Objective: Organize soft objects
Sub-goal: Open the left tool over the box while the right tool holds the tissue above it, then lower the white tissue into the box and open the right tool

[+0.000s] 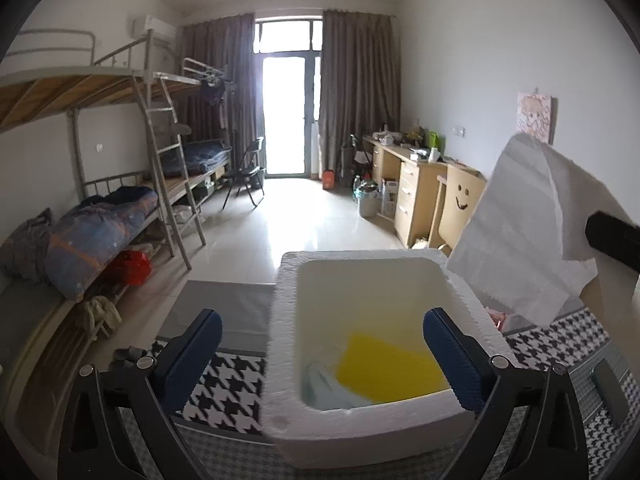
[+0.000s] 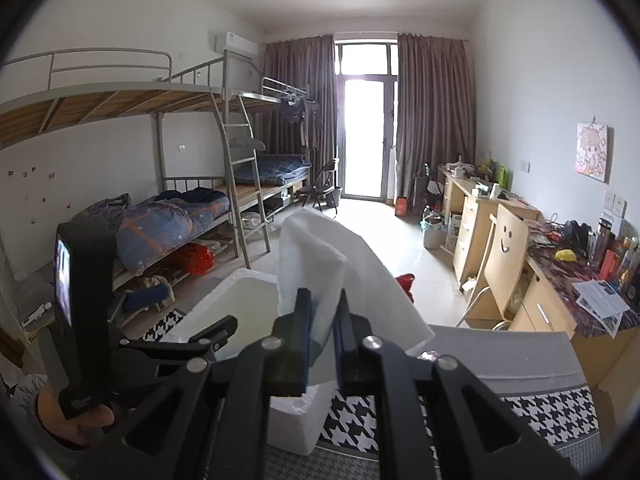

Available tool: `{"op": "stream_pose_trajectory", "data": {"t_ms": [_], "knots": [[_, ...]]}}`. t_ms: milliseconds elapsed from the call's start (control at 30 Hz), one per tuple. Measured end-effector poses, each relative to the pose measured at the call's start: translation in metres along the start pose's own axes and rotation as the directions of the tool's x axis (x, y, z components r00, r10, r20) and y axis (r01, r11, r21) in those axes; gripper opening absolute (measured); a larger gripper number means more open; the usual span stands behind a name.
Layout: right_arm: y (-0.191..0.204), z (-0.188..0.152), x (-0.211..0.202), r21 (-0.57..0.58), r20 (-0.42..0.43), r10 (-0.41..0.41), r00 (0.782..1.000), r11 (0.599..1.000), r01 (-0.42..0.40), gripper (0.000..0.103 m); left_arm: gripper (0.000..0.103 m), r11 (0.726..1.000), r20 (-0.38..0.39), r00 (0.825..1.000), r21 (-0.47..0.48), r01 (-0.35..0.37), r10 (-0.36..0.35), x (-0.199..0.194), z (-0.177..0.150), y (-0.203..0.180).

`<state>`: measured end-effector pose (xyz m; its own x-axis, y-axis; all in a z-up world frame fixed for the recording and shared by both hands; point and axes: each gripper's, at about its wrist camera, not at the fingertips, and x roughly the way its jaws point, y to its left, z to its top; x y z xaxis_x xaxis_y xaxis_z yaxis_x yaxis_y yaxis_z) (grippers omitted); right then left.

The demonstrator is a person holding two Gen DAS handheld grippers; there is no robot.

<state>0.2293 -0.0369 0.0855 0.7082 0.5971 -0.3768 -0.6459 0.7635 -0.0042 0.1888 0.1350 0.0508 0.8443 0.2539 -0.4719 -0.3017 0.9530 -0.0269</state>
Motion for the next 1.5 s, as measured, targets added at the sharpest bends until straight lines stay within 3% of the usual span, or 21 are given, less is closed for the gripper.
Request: {"op": "stream_pose_trajectory", "data": {"t_ms": [600, 1500], "knots": [[0.017, 0.004, 0.016, -0.032, -0.017, 0.07, 0.997, 0.997, -0.07, 0.013, 0.102, 0.996, 0.05, 0.995, -0.028, -0.084, 0.085, -0.019, -0.01, 0.036], [0.031, -0.01, 0.074, -0.023, -0.184, 0.125, 0.975, 0.991, -0.131, 0.013, 0.102, 0.992, 0.045, 0.992, -0.037, -0.119, 0.121, -0.024, -0.023, 0.057]]}}
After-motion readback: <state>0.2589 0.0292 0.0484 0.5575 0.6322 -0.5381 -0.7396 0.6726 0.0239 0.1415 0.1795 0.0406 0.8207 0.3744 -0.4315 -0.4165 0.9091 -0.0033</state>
